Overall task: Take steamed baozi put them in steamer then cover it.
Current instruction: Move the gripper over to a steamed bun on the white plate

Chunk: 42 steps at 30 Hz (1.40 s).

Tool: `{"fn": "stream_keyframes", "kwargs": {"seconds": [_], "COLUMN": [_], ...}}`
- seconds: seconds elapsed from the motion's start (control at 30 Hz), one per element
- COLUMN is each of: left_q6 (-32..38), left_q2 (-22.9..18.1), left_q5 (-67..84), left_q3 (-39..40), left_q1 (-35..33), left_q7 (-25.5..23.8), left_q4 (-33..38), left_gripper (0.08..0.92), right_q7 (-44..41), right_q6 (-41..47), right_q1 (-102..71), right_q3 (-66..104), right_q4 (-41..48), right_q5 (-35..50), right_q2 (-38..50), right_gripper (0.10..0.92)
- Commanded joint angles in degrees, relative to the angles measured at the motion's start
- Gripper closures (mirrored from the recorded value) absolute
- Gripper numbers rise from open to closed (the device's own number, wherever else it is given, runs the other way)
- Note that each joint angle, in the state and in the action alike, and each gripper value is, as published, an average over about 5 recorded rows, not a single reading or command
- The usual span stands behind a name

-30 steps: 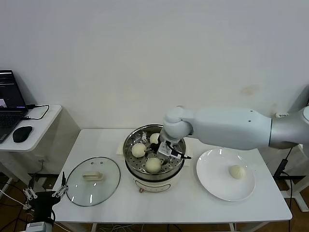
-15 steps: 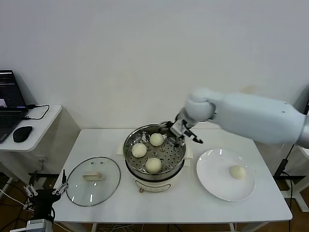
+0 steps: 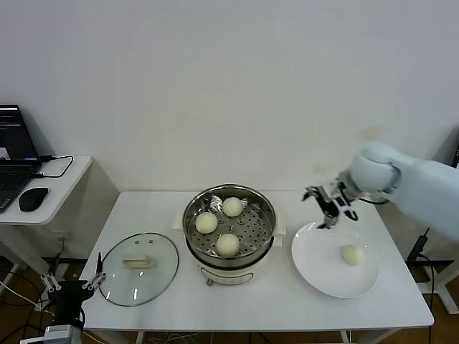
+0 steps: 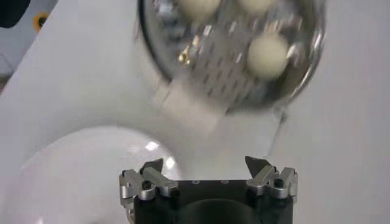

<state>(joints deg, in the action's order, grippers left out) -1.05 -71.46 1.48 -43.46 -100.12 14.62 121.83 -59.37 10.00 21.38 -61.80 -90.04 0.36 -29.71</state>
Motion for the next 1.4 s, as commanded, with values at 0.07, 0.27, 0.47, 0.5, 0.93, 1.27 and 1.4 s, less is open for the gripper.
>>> {"fn": "stream_keyframes", "kwargs": {"seconds": [0.07, 0.27, 0.47, 0.5, 0.93, 1.27, 1.4], "left_q6": [0.0, 0.0, 0.0, 0.0, 0.0, -0.1, -0.1], "left_q2": [-0.1, -0.3, -0.5, -0.5, -0.9, -1.0, -1.1], "left_q5": [-0.2, -0.5, -0.5, -0.5, -0.7, -0.3, -0.4], "left_q3": [-0.1, -0.4, -1.0, -1.0, -1.0, -0.9, -0.9], "left_q1": [-0.4, -0.9, -1.4, -1.4, -1.4, -1.5, -1.4], "left_q7": [0.0, 0.0, 0.0, 0.0, 0.0, -0.1, -0.1], "left_q4": [0.0, 0.0, 0.2, 0.3, 0.0, 0.0, -0.1], "left_gripper": [0.177, 0.177, 0.177, 0.177, 0.177, 0.177, 0.177], "right_q7": [-1.9, -1.7, -0.5, -0.3, 1.1, 2.8, 3.1], "right_q6": [-3.7, -5.7, -6.0, -6.0, -5.2, -4.7, -4.6], "right_q1": [-22.6, -28.4, -31.8, -32.3, -36.4, -37.5, -37.4], "right_q3": [16.5, 22.0, 25.4, 25.9, 29.4, 30.6, 30.6], "right_q4": [6.2, 10.1, 14.1, 14.7, 18.3, 20.6, 21.1], "right_q5": [-9.5, -11.7, -14.6, -14.9, -17.2, -18.6, -18.8], "right_q2": [7.8, 5.2, 2.4, 2.0, -1.4, -3.9, -4.5], "right_gripper": [0.203, 0.203, 0.203, 0.203, 0.203, 0.206, 0.236]}}
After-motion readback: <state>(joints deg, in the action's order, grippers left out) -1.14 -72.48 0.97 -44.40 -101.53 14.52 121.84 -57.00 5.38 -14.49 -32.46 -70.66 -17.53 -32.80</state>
